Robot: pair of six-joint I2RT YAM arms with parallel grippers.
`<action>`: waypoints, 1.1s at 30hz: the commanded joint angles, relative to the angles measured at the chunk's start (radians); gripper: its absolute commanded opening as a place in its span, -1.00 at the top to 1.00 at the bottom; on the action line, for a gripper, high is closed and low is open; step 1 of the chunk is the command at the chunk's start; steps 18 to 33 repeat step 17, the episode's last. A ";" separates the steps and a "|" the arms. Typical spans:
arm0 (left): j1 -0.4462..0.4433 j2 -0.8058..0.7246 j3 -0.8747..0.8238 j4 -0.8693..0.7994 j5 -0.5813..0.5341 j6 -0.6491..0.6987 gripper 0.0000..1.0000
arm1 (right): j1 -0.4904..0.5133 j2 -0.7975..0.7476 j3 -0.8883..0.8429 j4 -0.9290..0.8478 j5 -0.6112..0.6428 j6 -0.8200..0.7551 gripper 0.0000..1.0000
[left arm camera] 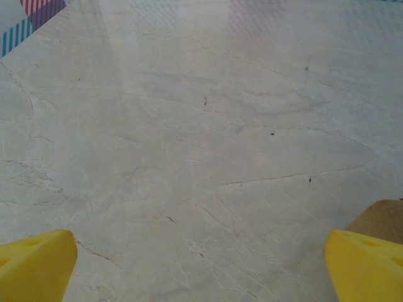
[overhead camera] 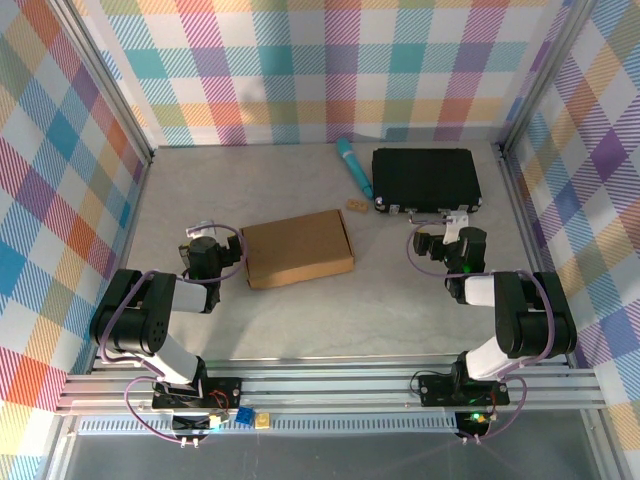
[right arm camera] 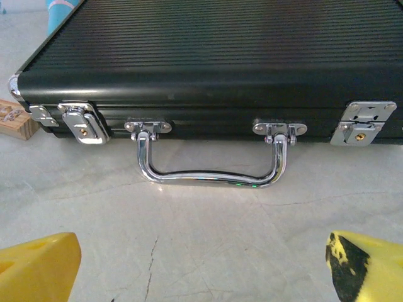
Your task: Fold the paper box
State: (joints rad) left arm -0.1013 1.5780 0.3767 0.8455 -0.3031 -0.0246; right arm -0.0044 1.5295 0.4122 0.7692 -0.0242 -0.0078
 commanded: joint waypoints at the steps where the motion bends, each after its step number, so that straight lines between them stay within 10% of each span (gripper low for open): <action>1: 0.005 -0.003 0.014 0.050 0.013 0.018 -0.99 | 0.005 0.004 0.007 0.041 -0.014 0.013 -0.98; 33: 0.004 -0.003 0.014 0.050 0.014 0.018 -0.99 | 0.006 0.003 0.001 0.052 -0.017 0.009 -0.99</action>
